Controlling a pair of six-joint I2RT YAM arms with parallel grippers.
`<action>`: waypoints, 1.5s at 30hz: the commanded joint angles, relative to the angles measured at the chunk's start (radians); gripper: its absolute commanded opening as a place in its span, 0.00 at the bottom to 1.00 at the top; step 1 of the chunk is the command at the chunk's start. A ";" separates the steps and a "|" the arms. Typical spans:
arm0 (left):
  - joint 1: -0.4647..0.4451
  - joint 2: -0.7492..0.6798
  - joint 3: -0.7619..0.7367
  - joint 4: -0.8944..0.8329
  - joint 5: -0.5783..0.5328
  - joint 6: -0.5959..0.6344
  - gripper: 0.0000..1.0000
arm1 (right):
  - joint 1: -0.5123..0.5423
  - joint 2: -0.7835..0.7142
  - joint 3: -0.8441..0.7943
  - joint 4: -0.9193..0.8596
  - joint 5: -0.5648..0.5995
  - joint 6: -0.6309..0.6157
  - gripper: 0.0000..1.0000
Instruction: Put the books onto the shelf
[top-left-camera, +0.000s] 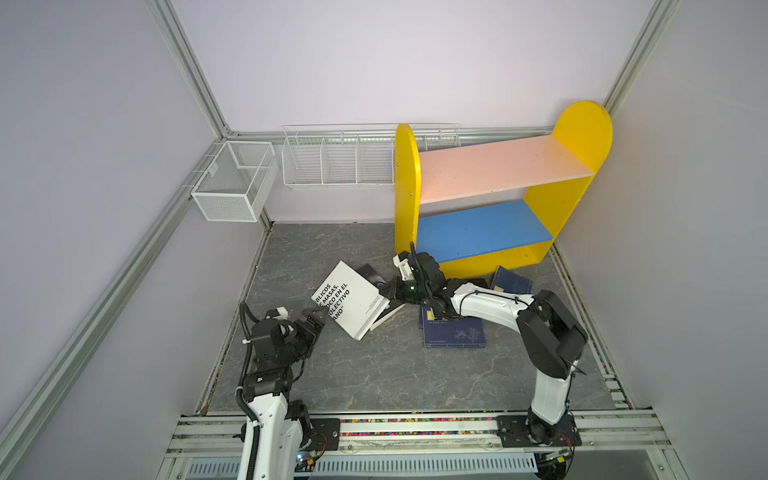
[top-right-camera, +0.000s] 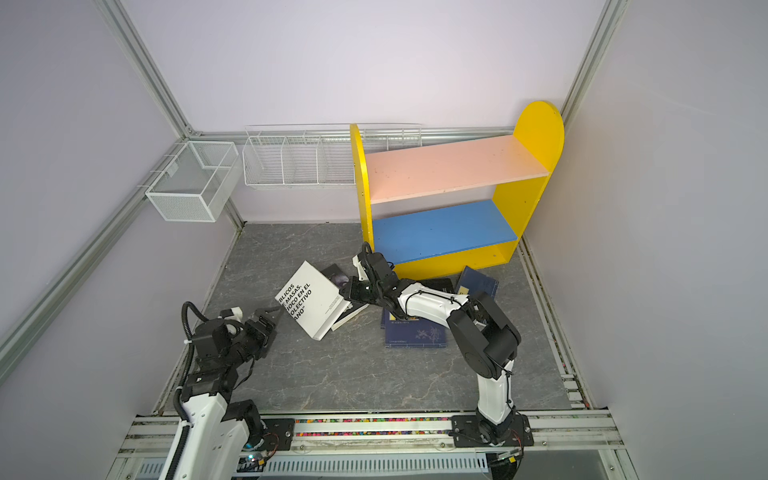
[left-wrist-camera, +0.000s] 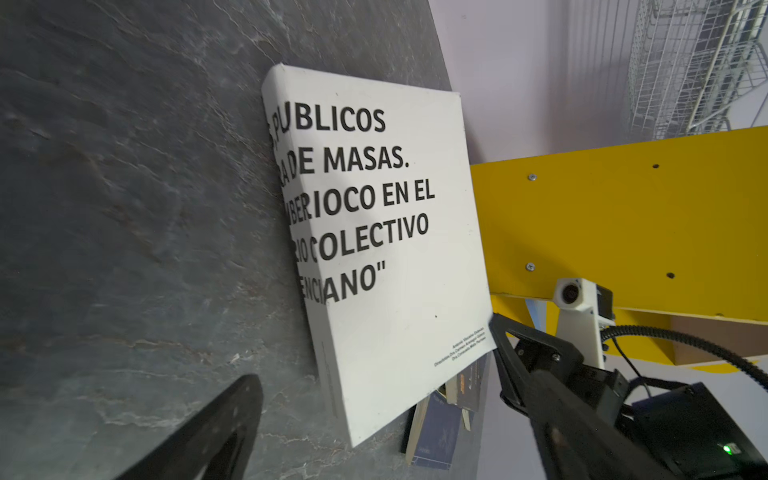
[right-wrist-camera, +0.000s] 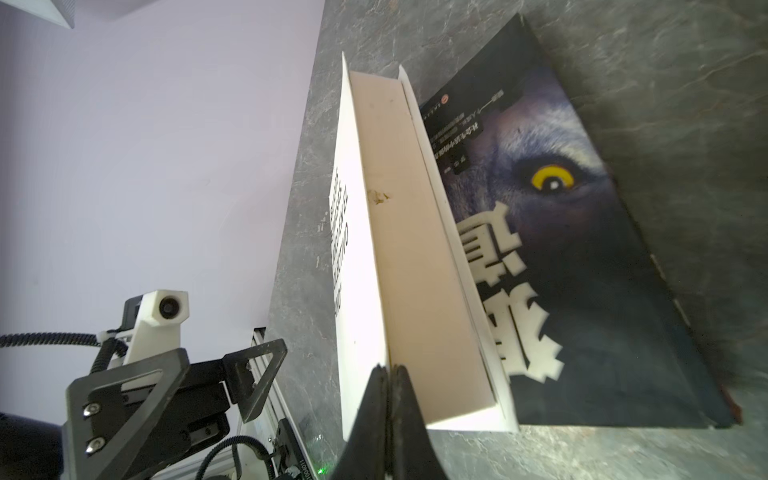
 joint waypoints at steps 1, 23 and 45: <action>-0.081 0.053 -0.018 0.127 -0.030 -0.056 0.99 | -0.033 -0.038 -0.053 -0.016 0.060 0.039 0.07; -0.185 0.552 -0.010 0.473 -0.047 0.029 0.99 | -0.071 -0.031 -0.278 0.072 0.093 0.114 0.07; -0.207 0.812 0.102 0.788 0.011 -0.007 0.63 | -0.097 0.056 -0.272 0.182 -0.029 0.121 0.11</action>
